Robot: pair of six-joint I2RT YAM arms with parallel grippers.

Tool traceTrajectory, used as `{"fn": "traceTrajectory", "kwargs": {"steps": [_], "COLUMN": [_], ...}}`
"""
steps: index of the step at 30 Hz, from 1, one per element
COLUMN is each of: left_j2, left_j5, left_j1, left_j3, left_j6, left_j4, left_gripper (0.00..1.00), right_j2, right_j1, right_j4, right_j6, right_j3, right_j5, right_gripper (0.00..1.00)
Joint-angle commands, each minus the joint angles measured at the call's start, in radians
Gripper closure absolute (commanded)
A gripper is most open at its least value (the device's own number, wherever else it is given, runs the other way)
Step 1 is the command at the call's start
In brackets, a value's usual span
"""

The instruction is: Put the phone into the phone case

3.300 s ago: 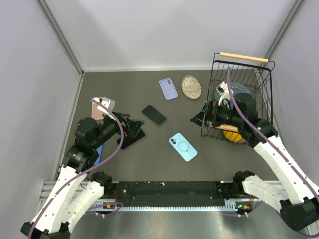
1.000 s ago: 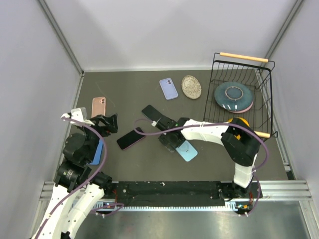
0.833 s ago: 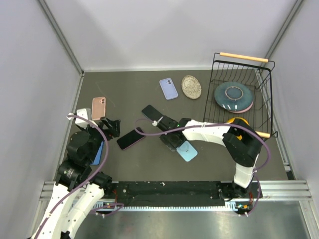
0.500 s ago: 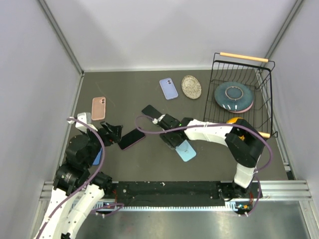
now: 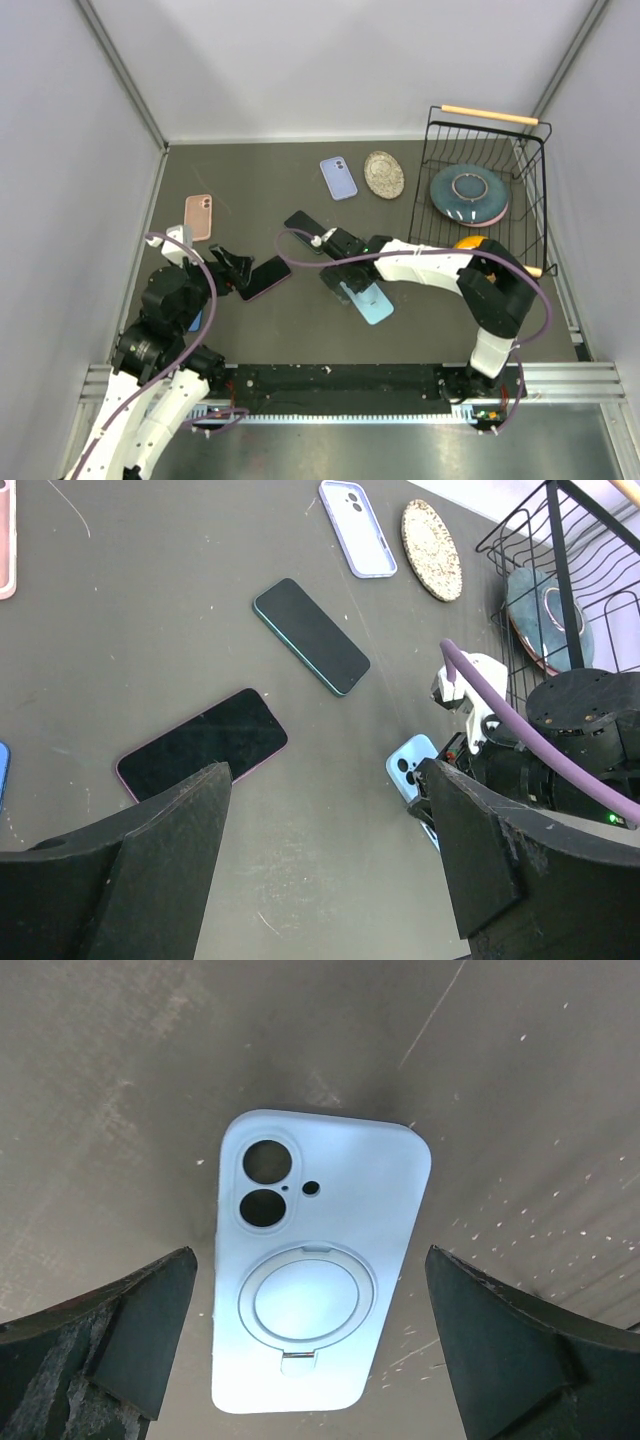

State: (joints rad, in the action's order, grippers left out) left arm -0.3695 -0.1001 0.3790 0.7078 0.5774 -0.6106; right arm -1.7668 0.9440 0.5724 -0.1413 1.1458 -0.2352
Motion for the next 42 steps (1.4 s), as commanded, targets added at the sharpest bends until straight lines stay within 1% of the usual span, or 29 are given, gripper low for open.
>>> {"fn": "traceTrajectory", "kwargs": {"steps": [1, 9, 12, 15, 16, 19, 23, 26, 27, 30, 33, 34, 37, 38, 42], "left_j2": [-0.023, -0.032, -0.043, -0.06, -0.065, -0.066, -0.048, -0.054, -0.062, -0.107, -0.15, -0.17, -0.212, -0.223, -0.273], "left_j5": [0.019, 0.026, 0.034, 0.045, 0.051, 0.059, 0.095, 0.17, 0.219, 0.285, 0.338, 0.382, 0.474, 0.485, 0.501], "left_j1": [-0.005, -0.006, -0.006, -0.005, -0.006, -0.005, -0.005, -0.005, -0.005, -0.006, -0.005, -0.006, -0.006, -0.006, -0.005], "left_j3": [0.018, 0.01, -0.001, -0.002, -0.004, -0.007, -0.027, -0.053, -0.062, -0.077, -0.112, -0.123, -0.162, -0.177, -0.2], "left_j6": [-0.004, 0.004, 0.012, 0.021, 0.024, 0.047, 0.084, 0.096, 0.099, 0.119, 0.147, 0.156, 0.2, 0.22, 0.266], "left_j4": [0.022, 0.028, 0.035, 0.035, 0.035, 0.034, 0.041, 0.081, 0.092, 0.113, 0.159, 0.182, 0.276, 0.314, 0.37], "left_gripper": [0.15, 0.14, 0.14, 0.15, 0.15, 0.16, 0.16, 0.16, 0.16, 0.16, 0.16, 0.16, 0.16, 0.16, 0.16], "right_j2": [0.015, -0.043, -0.048, -0.043, -0.039, -0.005, 0.076, 0.125, 0.136, 0.188, 0.246, 0.262, 0.32, 0.343, 0.385], "right_j1": [-0.027, -0.042, -0.047, -0.048, -0.048, -0.048, -0.05, -0.047, -0.048, -0.048, -0.048, -0.048, -0.047, -0.047, -0.034], "right_j4": [0.006, 0.003, -0.003, -0.011, -0.016, -0.016, -0.04, -0.055, -0.074, -0.117, -0.182, -0.206, -0.282, -0.298, -0.359], "right_j6": [0.008, 0.019, 0.016, 0.016, 0.016, 0.009, -0.01, -0.026, -0.029, -0.055, -0.087, -0.105, -0.142, -0.15, -0.167], "right_j3": [-0.004, -0.012, -0.017, -0.018, -0.02, -0.018, -0.015, -0.015, -0.018, -0.037, -0.069, -0.078, -0.118, -0.136, -0.167], "right_j5": [0.003, 0.088, 0.105, 0.117, 0.125, 0.163, 0.221, 0.258, 0.267, 0.304, 0.373, 0.425, 0.519, 0.537, 0.609], "right_gripper": [0.01, 0.02, 0.08, 0.18, 0.25, 0.32, 0.34, 0.35, 0.36, 0.36, 0.37, 0.37, 0.36, 0.36, 0.35]}}
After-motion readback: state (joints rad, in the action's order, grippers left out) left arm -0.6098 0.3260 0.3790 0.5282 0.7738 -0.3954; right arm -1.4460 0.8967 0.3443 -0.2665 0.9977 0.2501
